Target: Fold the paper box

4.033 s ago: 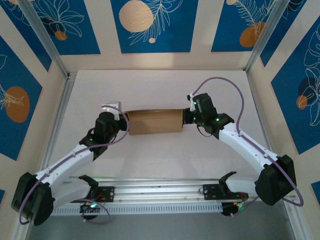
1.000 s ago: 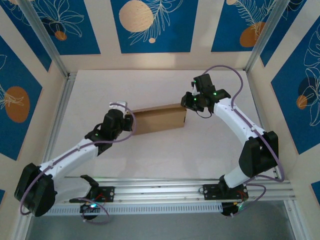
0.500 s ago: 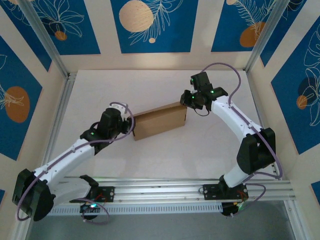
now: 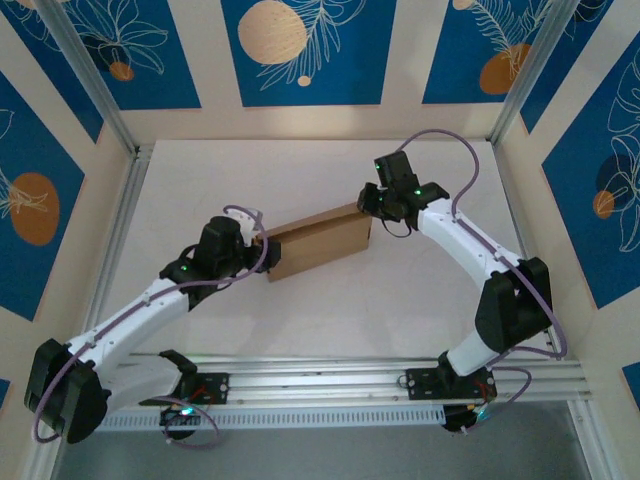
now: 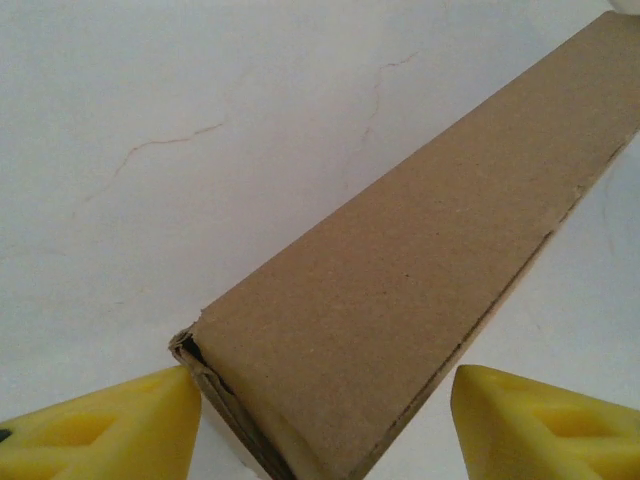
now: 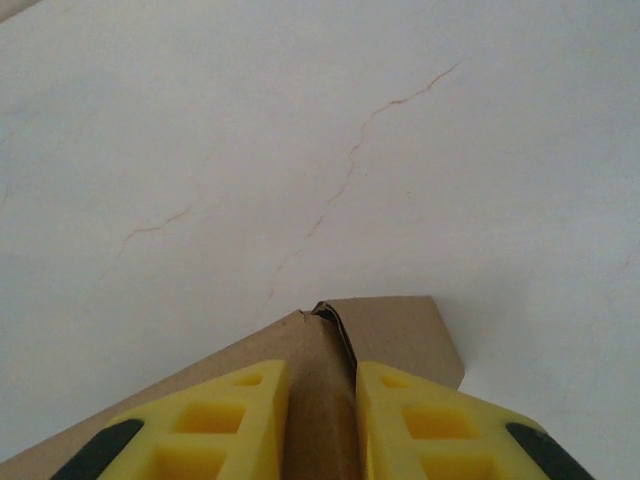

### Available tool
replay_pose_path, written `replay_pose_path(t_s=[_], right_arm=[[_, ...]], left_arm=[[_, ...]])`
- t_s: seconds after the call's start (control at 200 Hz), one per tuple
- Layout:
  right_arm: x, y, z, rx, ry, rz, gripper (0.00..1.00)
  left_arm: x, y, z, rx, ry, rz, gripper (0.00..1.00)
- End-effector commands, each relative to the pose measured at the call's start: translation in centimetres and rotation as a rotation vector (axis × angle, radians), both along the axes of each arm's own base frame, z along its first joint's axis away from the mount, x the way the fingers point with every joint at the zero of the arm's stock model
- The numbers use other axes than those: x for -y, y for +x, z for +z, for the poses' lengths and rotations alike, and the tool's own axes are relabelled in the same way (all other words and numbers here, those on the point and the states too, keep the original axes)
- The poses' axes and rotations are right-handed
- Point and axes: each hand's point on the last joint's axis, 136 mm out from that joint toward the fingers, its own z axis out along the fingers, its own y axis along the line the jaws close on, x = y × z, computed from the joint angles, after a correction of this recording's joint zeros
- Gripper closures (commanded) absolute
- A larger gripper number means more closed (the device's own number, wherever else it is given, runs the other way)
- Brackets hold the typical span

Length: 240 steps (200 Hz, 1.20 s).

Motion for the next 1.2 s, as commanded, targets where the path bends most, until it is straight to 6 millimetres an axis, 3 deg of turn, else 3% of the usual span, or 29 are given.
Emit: replay_pose_path(t_s=[0.0,0.125,0.27,0.38,0.475,0.635,0.835,1.0,1.09,1.195], right_arm=[[0.3,-2.6,-3.6,-0.136,-0.033,-0.019,0.74],[0.2,-2.5,-3.3,-0.131,-0.028,-0.031,0.74],[0.2,-2.4,-3.0,-0.128,-0.025,-0.033,0.73],[0.1,-2.4,-2.8,-0.122,-0.024,-0.032,0.73],[0.1,-2.4,-2.7,-0.121,-0.023,-0.031,0.73],[0.0,-2.4,-2.6,-0.118,-0.02,-0.031,0.72],[-0.6,-2.3,-2.6,-0.117,-0.025,-0.025,0.72],[-1.4,-2.1,-2.8,-0.125,-0.03,-0.02,0.71],[-1.5,-2.0,-3.1,-0.135,-0.044,-0.027,0.71],[-1.4,-1.8,-3.2,-0.139,-0.056,-0.036,0.71]], left_arm=[[1.7,-1.1,1.7,-0.004,-0.082,-0.084,0.32],[2.0,-1.7,2.9,0.01,-0.114,-0.117,0.32],[2.2,-2.0,5.7,0.042,-0.143,-0.137,0.32],[1.8,-1.9,8.1,0.066,-0.195,-0.106,0.27],[1.5,-1.8,8.9,0.068,-0.225,-0.093,0.25],[0.1,-0.8,6.0,0.03,-0.156,-0.017,0.26],[1.0,-1.4,1.3,-0.02,-0.171,-0.063,0.31],[-0.7,-1.6,-2.3,-0.017,-0.101,-0.004,0.35],[-0.2,-2.4,-2.8,-0.019,-0.088,-0.065,0.33],[0.7,-3.4,-1.5,0.02,-0.111,-0.15,0.27]])
